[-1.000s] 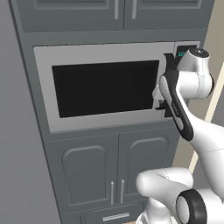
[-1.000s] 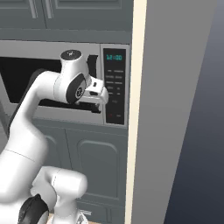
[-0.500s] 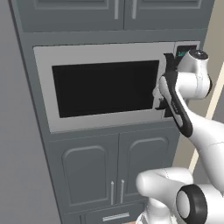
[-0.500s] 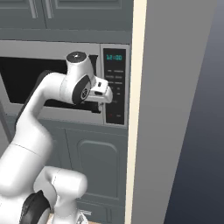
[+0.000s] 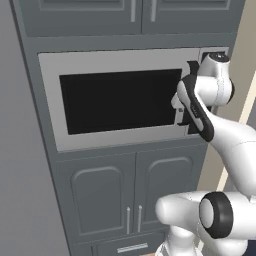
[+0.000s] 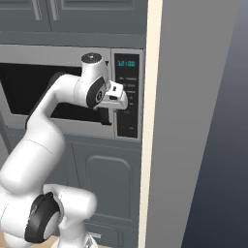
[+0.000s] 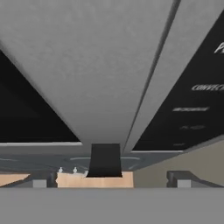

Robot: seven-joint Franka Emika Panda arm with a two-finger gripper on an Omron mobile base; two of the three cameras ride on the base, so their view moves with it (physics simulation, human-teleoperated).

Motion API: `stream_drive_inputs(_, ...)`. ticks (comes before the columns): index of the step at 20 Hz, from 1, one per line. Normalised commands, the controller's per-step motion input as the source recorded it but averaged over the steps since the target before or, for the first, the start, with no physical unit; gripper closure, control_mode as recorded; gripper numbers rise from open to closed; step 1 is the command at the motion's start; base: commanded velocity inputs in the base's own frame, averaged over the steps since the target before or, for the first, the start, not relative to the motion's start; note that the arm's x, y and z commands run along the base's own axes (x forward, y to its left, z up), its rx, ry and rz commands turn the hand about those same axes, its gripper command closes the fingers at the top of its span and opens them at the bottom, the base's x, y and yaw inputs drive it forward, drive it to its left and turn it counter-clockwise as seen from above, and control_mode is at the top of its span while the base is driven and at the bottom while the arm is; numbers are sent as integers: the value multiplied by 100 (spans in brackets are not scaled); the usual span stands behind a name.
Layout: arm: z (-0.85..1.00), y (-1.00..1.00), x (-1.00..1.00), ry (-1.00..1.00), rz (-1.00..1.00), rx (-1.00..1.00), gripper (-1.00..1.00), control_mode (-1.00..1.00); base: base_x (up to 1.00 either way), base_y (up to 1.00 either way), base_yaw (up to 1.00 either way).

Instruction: Place the sponge inside the microwave to prepare for sanitizing.

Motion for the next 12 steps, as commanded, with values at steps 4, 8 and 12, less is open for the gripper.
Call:
stream_drive_inputs(4, 0, -6, 6, -1, 0, 0, -100, -100, 0, 0, 0)
stream_drive_inputs(8, -2, 0, 10, -12, 0, 0, -100, -100, 0, 0, 0)
stream_drive_inputs(12, -4, 0, 16, -23, 0, 0, -100, -100, 0, 0, 0)
